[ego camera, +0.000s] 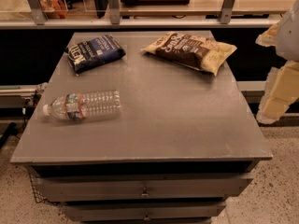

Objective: Move water bottle near blue chip bag

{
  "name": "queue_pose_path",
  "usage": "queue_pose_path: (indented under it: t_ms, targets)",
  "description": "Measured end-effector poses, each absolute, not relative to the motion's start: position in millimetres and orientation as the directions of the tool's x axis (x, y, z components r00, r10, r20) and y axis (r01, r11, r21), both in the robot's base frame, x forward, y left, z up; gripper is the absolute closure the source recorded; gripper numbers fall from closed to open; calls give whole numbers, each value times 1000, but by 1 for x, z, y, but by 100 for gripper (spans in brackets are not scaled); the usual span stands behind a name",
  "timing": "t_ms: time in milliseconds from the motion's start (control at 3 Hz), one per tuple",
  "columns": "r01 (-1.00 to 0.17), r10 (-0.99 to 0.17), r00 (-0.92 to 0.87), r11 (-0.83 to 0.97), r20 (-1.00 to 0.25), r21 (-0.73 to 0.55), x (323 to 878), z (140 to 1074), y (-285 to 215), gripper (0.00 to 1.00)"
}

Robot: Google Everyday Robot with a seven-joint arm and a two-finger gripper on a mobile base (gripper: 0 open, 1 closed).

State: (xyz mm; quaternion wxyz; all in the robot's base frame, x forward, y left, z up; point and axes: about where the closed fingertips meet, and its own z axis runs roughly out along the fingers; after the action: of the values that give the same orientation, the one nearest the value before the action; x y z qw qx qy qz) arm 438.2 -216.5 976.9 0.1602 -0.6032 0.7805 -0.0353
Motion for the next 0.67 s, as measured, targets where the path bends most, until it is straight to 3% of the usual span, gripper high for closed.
queue_pose_path:
  t_ms: [667]
  targets:
    - [-937, -949, -193, 254, -251, -239, 444, 971, -204, 0]
